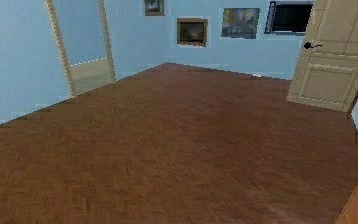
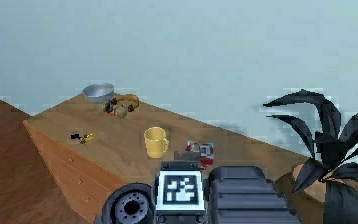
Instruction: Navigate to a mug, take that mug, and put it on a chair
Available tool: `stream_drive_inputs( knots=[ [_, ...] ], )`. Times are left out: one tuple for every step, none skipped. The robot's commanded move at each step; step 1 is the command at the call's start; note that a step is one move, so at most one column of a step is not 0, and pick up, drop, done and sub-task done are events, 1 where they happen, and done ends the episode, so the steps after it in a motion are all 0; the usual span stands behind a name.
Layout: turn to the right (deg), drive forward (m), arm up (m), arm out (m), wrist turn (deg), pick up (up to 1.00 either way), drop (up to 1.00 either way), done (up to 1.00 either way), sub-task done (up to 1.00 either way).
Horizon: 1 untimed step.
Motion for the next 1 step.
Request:
stream_drive_inputs(
  knots=[
    [0.0,0.00,0.00,0.30,0.0,0.00,0.00,0.00,0.00]
  ],
)
